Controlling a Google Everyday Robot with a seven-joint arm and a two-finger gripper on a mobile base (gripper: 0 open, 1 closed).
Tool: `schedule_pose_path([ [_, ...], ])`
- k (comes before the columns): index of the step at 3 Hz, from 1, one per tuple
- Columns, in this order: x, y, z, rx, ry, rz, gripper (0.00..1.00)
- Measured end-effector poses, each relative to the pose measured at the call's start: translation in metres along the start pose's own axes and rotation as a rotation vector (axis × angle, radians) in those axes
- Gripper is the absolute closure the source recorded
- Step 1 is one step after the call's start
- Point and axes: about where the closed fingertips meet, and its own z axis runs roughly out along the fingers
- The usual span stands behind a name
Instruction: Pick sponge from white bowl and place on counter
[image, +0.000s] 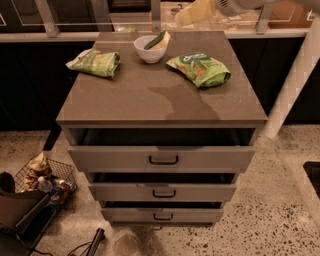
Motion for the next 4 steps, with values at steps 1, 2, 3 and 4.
schedule_pose_path([
  [1,-0.004,0.017,0.074,0.037,0.012,0.047,0.00],
  [2,-0.006,0.023,0.126,0.067,0.002,0.160,0.00],
  [3,-0.004,0.018,0.157,0.121,0.020,0.263,0.00],
  [4,0.004,0.011,0.178,0.163,0.048,0.417,0.00],
])
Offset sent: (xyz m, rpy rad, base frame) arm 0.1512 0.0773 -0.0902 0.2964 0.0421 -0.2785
